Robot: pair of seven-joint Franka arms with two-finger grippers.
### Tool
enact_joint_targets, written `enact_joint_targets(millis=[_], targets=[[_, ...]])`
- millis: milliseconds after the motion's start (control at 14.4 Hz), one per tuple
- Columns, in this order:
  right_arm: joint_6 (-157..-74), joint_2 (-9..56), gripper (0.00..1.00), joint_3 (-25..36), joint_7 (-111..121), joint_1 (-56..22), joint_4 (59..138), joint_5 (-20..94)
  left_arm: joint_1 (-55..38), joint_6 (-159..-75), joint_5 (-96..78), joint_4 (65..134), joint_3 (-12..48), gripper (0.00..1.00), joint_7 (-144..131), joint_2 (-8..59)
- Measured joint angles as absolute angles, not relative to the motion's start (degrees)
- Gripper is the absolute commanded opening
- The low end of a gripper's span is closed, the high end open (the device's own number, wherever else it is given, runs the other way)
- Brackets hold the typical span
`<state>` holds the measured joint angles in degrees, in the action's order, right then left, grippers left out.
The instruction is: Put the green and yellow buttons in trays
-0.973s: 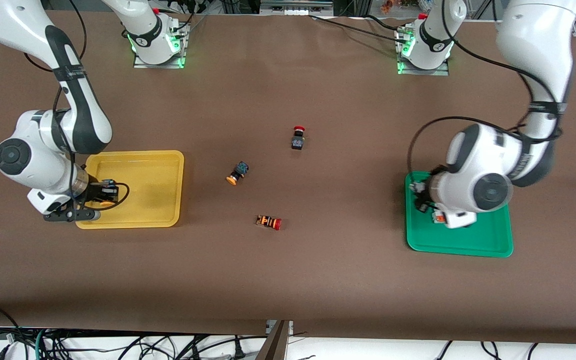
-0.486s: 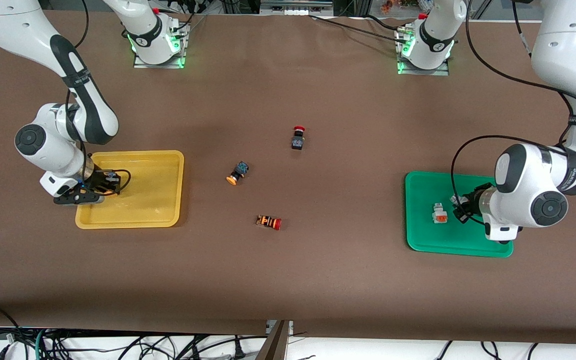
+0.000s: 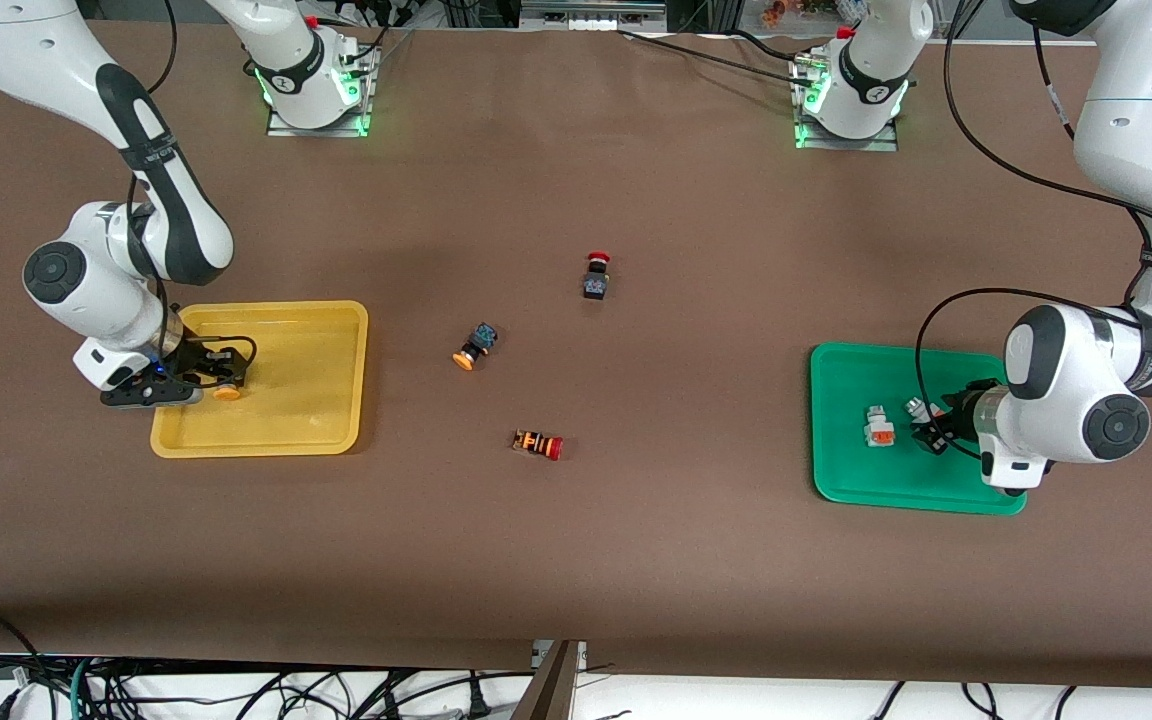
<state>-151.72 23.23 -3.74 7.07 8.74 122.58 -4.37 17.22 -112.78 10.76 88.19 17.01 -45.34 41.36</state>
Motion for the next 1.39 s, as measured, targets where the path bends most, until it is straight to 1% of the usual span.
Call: enact_joint_targets(millis=[69, 208, 347, 486, 695, 834, 903, 973, 1112, 1251, 1320, 1390], targets=[[-150.38, 22.54, 0.73, -4.72, 5.86, 8.74, 121.94, -4.33, 17.2, -112.01, 10.76, 87.68, 17.43, 1.0, -45.31, 40.75], [-145.22, 21.06, 0.73, -8.54, 0.09, 8.65, 119.33, -4.26, 17.22, -107.85, 10.76, 85.94, 19.04, 1.0, -44.99, 38.45], [-140.12, 19.94, 0.73, -13.17, -8.47, 8.45, 116.39, -4.21, 17.16, -102.2, 10.76, 82.76, 22.53, 1.0, -44.39, 35.67], [-138.23, 19.61, 0.72, -16.52, -16.93, 7.31, 114.77, -4.21, 17.01, -96.92, 10.76, 78.55, 25.79, 1.0, -43.16, 33.3], [-138.04, 19.89, 0.71, -17.29, -28.15, 2.35, 114.48, -4.23, 16.99, -88.87, 10.76, 71.7, 28.23, 1.0, -35.0, 31.45], [-138.06, 20.53, 0.7, -17.32, -35.71, -1.18, 113.87, -4.28, 17.05, -87.08, 10.76, 69.17, 28.3, 1.0, -24.76, 29.39], [-138.06, 21.11, 0.7, -17.32, -39.67, -3.01, 113.19, -4.62, 16.73, -86.94, 10.76, 69.1, 27.78, 1.0, -18.49, 27.49], [-138.05, 21.88, 0.69, -17.32, -43.58, -4.68, 112.43, -5.58, 15.13, -86.98, 10.7, 69.6, 25.4, 1.0, -12.58, 25.02], [-138.04, 23.74, 0.69, -17.3, -52.12, -7.61, 111.29, -9.12, 7.82, -88.56, 6.87, 73.71, 15.1, 1.0, -5.61, 18.33], [-138.05, 25.65, 0.69, -17.28, -60.24, -9.73, 110.62, -11.9, 1.81, -92.25, 1.88, 81.0, 6.16, 1.0, -3.42, 11.15], [-138.05, 26.58, 0.69, -17.25, -63.51, -10.31, 110.31, -12.38, -0.31, -94.12, 1.06, 85.13, 3.16, 1.0, -3.03, 7.79], [-138.06, 27.41, 0.69, -17.21, -66.41, -10.58, 109.97, -12.56, -1.54, -95.68, 0.84, 89.19, 1.54, 1.0, -2.94, 4.76]])
